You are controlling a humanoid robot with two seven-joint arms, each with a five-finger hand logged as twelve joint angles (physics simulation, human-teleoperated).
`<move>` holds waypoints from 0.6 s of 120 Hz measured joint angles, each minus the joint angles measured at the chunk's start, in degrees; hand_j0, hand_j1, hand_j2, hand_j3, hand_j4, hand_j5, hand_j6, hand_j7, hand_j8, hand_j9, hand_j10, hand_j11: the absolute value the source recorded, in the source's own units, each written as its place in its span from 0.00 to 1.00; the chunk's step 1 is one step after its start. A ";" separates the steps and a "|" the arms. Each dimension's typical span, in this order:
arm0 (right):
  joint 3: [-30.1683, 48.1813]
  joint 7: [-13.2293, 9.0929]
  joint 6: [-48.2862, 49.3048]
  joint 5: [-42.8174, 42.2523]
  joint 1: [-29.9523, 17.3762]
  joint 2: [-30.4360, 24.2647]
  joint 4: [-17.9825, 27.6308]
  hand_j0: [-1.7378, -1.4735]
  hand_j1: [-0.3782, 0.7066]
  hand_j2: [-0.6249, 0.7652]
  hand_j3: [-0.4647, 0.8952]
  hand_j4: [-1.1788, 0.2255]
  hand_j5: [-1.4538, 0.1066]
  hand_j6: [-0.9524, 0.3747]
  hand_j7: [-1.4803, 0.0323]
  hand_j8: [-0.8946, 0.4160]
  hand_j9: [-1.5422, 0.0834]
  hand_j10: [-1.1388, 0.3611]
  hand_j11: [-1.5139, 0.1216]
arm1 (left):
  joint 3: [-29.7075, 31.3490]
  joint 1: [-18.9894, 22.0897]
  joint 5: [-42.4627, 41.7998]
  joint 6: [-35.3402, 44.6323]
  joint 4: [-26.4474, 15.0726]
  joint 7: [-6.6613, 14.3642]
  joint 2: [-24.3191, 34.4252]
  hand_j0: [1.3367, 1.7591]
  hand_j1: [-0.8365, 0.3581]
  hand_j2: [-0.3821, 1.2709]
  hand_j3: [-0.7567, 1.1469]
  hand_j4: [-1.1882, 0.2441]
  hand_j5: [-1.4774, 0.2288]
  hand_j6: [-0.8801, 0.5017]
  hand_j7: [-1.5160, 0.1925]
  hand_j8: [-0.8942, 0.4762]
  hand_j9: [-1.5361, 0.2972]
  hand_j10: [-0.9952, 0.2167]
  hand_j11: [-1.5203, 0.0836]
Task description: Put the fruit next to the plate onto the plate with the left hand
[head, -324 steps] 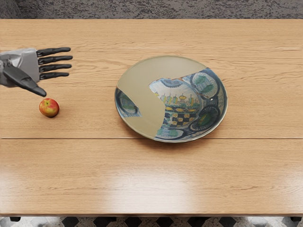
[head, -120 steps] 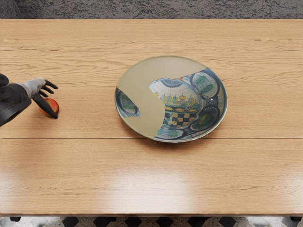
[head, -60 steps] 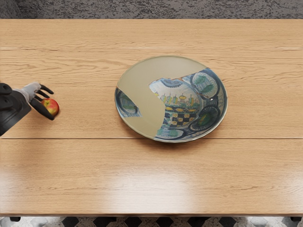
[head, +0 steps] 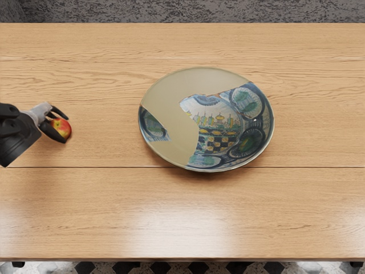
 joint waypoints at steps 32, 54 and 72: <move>0.00 0.01 0.00 0.00 0.00 0.00 0.00 0.30 0.03 0.45 0.34 0.84 0.93 0.72 0.98 0.68 0.95 0.76 0.93 | -0.04 0.10 -0.26 -0.07 0.03 0.01 0.24 0.75 0.48 0.24 0.40 0.46 0.42 0.35 0.44 0.32 0.42 0.36 0.48; 0.00 0.01 0.00 0.00 -0.01 0.00 0.02 0.30 0.03 0.45 0.34 0.84 0.93 0.72 0.98 0.68 0.95 0.76 0.93 | -0.08 -0.55 -0.43 -0.14 -0.04 -0.03 0.74 0.75 0.48 0.24 0.40 0.47 0.39 0.36 0.42 0.33 0.40 0.34 0.45; 0.00 0.01 0.00 0.00 -0.01 0.00 0.00 0.30 0.03 0.45 0.34 0.84 0.93 0.72 0.98 0.68 0.95 0.76 0.93 | -0.09 -1.91 -0.42 -0.25 -0.08 -0.06 0.61 0.75 0.49 0.23 0.40 0.47 0.39 0.36 0.42 0.33 0.40 0.34 0.45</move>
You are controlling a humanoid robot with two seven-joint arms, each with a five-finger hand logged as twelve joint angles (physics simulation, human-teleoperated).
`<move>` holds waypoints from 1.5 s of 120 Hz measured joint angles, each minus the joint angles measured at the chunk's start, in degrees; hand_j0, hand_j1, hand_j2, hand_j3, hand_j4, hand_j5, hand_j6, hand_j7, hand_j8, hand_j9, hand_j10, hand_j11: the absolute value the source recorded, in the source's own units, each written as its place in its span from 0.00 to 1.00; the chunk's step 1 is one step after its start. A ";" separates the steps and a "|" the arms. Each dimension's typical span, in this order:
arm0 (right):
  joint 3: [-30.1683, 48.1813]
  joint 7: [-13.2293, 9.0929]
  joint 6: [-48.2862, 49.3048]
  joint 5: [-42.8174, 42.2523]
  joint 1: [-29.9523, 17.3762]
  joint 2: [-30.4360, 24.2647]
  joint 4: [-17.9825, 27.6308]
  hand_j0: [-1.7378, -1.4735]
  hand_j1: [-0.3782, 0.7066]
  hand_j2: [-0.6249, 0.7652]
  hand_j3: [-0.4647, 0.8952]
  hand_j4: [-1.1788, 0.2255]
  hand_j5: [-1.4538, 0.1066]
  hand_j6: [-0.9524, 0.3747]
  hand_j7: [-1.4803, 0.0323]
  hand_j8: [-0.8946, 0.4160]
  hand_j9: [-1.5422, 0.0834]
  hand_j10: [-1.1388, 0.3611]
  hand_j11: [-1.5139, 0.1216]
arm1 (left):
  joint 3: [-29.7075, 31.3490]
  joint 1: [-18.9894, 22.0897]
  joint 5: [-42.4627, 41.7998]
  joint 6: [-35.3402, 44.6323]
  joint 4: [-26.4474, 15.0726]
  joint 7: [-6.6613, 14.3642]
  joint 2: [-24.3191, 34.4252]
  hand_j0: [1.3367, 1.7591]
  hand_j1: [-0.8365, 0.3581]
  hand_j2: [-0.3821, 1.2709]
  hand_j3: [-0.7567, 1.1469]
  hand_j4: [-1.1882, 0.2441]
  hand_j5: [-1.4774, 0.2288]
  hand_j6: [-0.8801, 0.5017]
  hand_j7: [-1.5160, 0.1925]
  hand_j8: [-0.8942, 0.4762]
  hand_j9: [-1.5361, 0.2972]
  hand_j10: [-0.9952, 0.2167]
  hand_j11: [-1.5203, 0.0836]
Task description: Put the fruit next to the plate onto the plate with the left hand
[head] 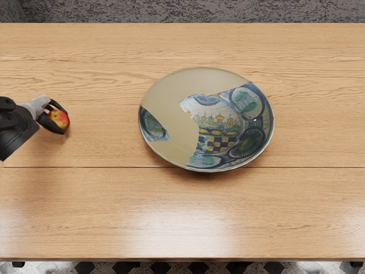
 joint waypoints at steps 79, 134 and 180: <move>0.00 -0.01 0.00 0.00 0.01 0.00 0.01 0.30 0.03 0.45 0.34 0.84 0.93 0.72 0.98 0.68 0.95 0.76 0.93 | -0.07 -6.19 -1.82 -0.51 -0.17 -0.01 -3.63 0.75 0.48 0.28 0.40 0.45 0.40 0.35 0.42 0.31 0.41 0.34 0.46; 0.00 0.00 0.00 0.00 0.00 0.00 0.00 0.30 0.03 0.45 0.34 0.84 0.93 0.72 0.98 0.68 0.95 0.76 0.93 | -1.58 -8.82 -3.44 -0.63 -0.27 -0.03 -6.41 0.75 0.47 0.31 0.40 0.45 0.40 0.35 0.42 0.31 0.41 0.34 0.46; 0.00 -0.02 0.00 0.00 0.00 0.00 0.02 0.30 0.03 0.45 0.34 0.84 0.93 0.72 0.98 0.68 0.95 0.76 0.93 | -2.41 -11.03 -4.01 -0.67 -0.28 0.02 -10.54 0.75 0.46 0.32 0.40 0.45 0.40 0.35 0.42 0.32 0.41 0.34 0.46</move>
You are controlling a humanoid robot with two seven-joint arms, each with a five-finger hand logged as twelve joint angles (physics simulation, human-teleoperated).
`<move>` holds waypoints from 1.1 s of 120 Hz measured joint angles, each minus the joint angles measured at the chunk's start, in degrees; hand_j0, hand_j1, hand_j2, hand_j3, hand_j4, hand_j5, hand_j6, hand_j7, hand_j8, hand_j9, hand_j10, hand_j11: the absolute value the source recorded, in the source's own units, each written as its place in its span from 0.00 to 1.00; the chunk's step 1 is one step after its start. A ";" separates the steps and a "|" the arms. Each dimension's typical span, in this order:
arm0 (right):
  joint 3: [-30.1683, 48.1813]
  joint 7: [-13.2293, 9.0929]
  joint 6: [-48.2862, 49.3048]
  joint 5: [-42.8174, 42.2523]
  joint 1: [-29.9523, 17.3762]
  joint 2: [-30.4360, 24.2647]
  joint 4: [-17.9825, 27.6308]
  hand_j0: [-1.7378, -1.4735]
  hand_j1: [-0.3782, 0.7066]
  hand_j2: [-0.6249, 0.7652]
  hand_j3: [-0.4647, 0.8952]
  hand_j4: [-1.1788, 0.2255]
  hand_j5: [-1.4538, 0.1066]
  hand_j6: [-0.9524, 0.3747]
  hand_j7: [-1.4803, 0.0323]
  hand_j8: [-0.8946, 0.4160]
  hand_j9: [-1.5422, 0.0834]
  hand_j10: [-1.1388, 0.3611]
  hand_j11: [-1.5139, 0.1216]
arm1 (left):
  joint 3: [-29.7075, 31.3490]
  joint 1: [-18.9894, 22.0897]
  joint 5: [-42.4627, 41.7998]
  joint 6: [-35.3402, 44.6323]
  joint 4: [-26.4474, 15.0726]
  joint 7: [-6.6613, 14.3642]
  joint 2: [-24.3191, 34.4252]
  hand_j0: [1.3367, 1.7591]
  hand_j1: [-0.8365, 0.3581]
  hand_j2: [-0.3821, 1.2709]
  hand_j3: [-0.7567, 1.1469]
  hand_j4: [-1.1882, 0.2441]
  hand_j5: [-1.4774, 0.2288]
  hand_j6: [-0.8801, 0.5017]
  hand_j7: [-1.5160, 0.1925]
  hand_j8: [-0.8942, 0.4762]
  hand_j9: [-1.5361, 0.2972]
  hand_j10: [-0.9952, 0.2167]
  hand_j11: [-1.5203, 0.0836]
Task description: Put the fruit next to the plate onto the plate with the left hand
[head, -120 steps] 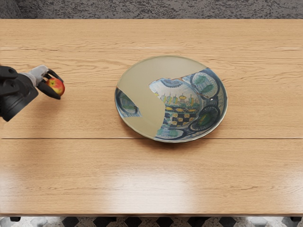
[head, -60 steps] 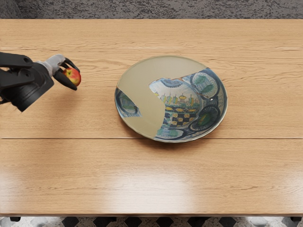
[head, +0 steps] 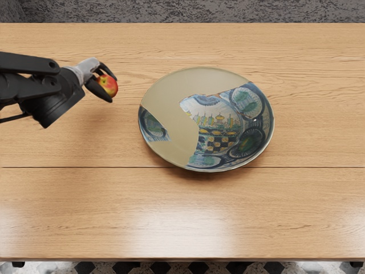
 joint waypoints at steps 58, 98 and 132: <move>0.00 0.03 0.00 0.00 0.02 0.00 -0.01 0.30 0.03 0.45 0.34 0.84 0.93 0.72 0.98 0.68 0.95 0.76 0.93 | -0.22 -1.77 -0.16 0.03 0.09 0.07 -4.14 0.75 0.45 0.32 0.40 0.46 0.40 0.36 0.42 0.32 0.41 0.34 0.46; 0.00 0.03 0.00 0.00 0.01 0.00 0.00 0.30 0.03 0.45 0.34 0.84 0.93 0.72 0.98 0.68 0.95 0.76 0.93 | -0.23 -2.96 -1.23 0.09 0.09 0.13 -6.59 0.75 0.47 0.30 0.40 0.45 0.40 0.35 0.42 0.32 0.41 0.34 0.46; 0.00 0.01 0.00 0.00 0.02 0.00 -0.02 0.30 0.03 0.45 0.34 0.84 0.93 0.72 0.98 0.68 0.95 0.76 0.93 | -0.38 -3.57 -2.12 0.09 0.09 0.14 -8.19 0.75 0.46 0.31 0.40 0.45 0.40 0.35 0.42 0.32 0.41 0.34 0.46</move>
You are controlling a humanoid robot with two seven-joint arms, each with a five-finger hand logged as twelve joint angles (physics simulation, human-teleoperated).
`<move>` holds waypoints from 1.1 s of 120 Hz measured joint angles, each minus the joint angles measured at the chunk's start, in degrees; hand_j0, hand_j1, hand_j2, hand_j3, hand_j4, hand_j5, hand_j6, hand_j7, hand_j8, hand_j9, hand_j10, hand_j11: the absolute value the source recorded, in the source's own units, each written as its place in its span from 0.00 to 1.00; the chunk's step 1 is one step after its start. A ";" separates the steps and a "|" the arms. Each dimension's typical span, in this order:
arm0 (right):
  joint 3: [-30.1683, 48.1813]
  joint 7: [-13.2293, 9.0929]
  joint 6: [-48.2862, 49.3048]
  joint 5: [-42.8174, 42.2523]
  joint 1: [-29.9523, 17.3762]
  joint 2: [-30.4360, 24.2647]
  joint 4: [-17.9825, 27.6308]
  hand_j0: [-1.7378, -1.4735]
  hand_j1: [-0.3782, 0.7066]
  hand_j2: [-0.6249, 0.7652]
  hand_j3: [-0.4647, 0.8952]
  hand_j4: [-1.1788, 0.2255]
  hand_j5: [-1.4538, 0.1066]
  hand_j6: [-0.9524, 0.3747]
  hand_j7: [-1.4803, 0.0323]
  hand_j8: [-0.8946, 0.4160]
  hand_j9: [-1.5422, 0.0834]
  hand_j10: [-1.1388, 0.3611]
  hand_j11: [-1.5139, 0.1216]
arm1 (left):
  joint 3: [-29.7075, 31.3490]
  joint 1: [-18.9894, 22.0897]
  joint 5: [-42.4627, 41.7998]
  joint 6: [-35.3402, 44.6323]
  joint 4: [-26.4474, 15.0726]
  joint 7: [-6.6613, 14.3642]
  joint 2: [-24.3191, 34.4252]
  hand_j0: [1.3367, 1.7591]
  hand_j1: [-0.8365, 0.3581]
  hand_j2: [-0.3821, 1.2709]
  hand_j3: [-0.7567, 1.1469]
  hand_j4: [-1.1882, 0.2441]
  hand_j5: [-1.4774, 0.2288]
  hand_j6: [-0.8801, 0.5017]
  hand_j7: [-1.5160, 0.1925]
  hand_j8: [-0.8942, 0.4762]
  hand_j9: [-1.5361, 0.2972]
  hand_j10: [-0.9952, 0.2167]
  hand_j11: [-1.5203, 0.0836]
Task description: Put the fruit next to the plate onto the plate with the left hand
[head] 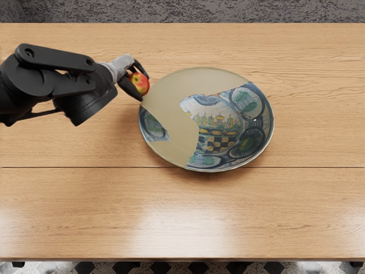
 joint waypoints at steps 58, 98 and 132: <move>0.00 0.01 0.00 0.00 0.00 0.00 0.02 0.30 0.03 0.45 0.34 0.84 0.93 0.72 0.98 0.68 0.95 0.76 0.93 | -0.58 -0.62 -1.59 0.00 -0.02 -0.02 -3.59 0.75 0.46 0.32 0.40 0.44 0.41 0.34 0.44 0.31 0.43 0.36 0.48; 0.00 0.02 -0.01 0.00 0.01 0.00 0.02 0.30 0.03 0.45 0.34 0.84 0.93 0.72 0.98 0.68 0.95 0.76 0.93 | -1.24 -0.62 -1.93 -0.05 -0.12 -0.02 -4.53 0.76 0.45 0.33 0.40 0.43 0.44 0.32 0.47 0.29 0.45 0.38 0.50; 0.00 0.01 0.00 0.00 0.00 0.00 0.00 0.30 0.03 0.45 0.34 0.84 0.93 0.72 0.98 0.68 0.95 0.76 0.93 | -2.23 -0.62 -1.87 -0.81 -0.23 -0.02 -4.93 0.76 0.68 0.28 0.40 0.60 0.62 0.43 0.65 0.43 0.61 0.56 0.69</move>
